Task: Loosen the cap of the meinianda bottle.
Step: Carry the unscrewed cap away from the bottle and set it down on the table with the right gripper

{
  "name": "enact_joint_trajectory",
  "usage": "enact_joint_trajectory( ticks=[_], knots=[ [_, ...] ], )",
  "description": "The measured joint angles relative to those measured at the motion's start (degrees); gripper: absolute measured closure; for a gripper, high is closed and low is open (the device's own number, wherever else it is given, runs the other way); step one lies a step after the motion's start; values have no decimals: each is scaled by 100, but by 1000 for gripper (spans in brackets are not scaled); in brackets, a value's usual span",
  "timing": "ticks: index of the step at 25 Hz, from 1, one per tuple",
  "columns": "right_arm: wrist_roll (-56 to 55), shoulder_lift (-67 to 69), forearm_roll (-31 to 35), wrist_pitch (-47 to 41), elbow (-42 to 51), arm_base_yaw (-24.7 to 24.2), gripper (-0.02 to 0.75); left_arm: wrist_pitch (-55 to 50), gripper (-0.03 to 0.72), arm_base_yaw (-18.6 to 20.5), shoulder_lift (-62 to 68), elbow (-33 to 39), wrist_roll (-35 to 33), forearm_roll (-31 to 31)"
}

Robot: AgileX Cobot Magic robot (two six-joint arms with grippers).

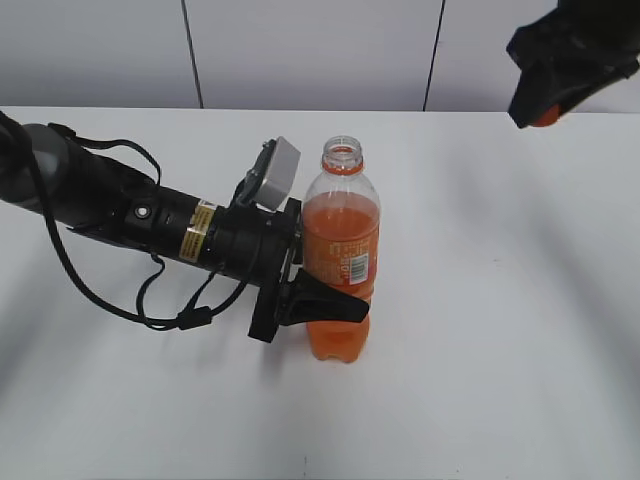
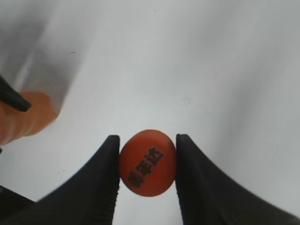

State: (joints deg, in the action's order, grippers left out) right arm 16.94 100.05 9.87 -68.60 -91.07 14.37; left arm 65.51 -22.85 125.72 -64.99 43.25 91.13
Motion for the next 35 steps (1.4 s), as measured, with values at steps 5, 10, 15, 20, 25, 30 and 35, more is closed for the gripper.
enact_joint_trajectory(
  ticks=[5,10,15,20,25,30,35],
  knots=[
    [-265,0,58,932,1010,-440,465,0,276,0,0,0,0,0],
    [-438,0,59,1927,2002,-647,465,0,276,0,0,0,0,0],
    [-686,65,54,2565,2646,-835,465,0,276,0,0,0,0,0],
    [-927,345,77,3001,2906,-1153,465,0,276,-5,0,0,0,0],
    [-968,587,173,3329,2977,-1300,465,0,276,-5,0,0,0,0],
    [-974,955,277,3382,2993,-1300,465,0,276,-5,0,0,0,0],
    [-974,1153,306,3528,2994,-1300,465,0,276,-5,0,0,0,0]
  ],
)
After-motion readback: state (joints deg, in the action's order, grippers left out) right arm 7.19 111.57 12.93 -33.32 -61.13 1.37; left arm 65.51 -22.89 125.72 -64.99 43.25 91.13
